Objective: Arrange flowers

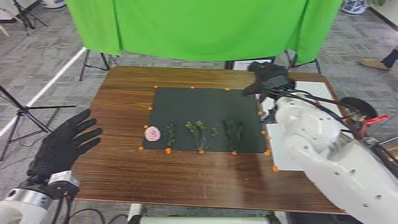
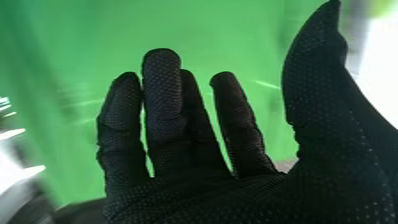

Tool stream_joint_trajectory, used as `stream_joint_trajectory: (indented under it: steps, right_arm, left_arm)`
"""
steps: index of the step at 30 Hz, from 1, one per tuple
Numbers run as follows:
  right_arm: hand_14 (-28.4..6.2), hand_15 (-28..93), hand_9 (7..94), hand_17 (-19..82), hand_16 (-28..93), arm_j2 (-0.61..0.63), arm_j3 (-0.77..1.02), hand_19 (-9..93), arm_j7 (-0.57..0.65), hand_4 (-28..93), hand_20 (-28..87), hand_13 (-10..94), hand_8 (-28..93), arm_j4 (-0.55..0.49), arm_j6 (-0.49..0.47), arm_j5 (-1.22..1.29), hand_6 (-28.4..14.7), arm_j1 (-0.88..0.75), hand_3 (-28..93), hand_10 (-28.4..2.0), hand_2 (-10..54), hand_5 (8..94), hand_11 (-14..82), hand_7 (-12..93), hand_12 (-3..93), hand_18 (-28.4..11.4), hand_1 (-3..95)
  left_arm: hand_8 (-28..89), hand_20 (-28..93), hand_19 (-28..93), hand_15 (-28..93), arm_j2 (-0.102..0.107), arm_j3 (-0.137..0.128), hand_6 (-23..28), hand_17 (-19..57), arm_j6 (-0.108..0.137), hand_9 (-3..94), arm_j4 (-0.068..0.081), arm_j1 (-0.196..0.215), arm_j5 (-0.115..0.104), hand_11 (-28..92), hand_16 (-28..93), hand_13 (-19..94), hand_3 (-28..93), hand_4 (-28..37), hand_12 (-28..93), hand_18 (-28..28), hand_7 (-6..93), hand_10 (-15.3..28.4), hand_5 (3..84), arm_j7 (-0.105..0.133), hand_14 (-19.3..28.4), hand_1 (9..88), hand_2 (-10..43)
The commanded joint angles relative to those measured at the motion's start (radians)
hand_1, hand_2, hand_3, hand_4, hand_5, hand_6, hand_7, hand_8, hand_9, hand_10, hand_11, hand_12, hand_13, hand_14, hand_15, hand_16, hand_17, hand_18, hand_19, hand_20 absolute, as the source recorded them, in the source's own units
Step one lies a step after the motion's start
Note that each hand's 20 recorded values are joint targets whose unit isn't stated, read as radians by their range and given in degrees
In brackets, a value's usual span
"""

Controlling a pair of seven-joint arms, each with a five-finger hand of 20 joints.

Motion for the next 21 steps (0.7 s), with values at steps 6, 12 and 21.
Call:
stream_joint_trajectory:
  steps: [6, 12, 21]
  right_arm:
    - [-9.2, 71, 49.0, 18, 24, 0.205, 0.241, 73, 0.124, -28, 49, 48, -17, 0.032, -0.004, 0.007, -2.5, -0.293, 89, -9.5, -9.5, 42.8, 27.8, 36, 22.1, -20.8, 28.1]
    - [-8.7, 70, 52.7, 18, 25, 0.211, 0.253, 73, 0.134, -28, 49, 49, -17, 0.060, -0.016, -0.004, -1.8, -0.319, 89, -9.8, -9.5, 46.3, 28.5, 37, 21.7, -20.9, 27.9]
    - [-8.4, 69, 52.3, 19, 26, 0.219, 0.228, 73, 0.123, -28, 50, 50, -17, 0.124, 0.021, -0.032, -1.7, -0.321, 89, -9.5, -9.5, 46.4, 28.5, 37, 21.9, -20.7, 27.9]
  left_arm:
    - [-10, 11, 39, 32, -0.013, -0.003, 4.2, -10.0, 0.000, 22.9, -0.002, 0.015, 0.002, 19, 0, 17, 70, -28.3, 18, 20.2, 18.7, 11.4, 27.3, -0.006, 16.2, 24.1, -1.8]
    - [-10, 11, 39, 32, -0.009, 0.003, 4.3, -10.0, -0.004, 22.9, 0.003, 0.007, 0.003, 19, 0, 17, 70, -28.3, 18, 20.1, 18.7, 11.5, 27.3, -0.012, 16.2, 24.1, -1.7]
    - [-10, 11, 39, 32, -0.003, 0.004, 4.3, -10.0, -0.011, 23.0, 0.005, 0.005, 0.004, 20, 0, 17, 70, -28.3, 18, 20.2, 18.7, 11.4, 27.3, -0.025, 16.2, 23.9, -1.8]
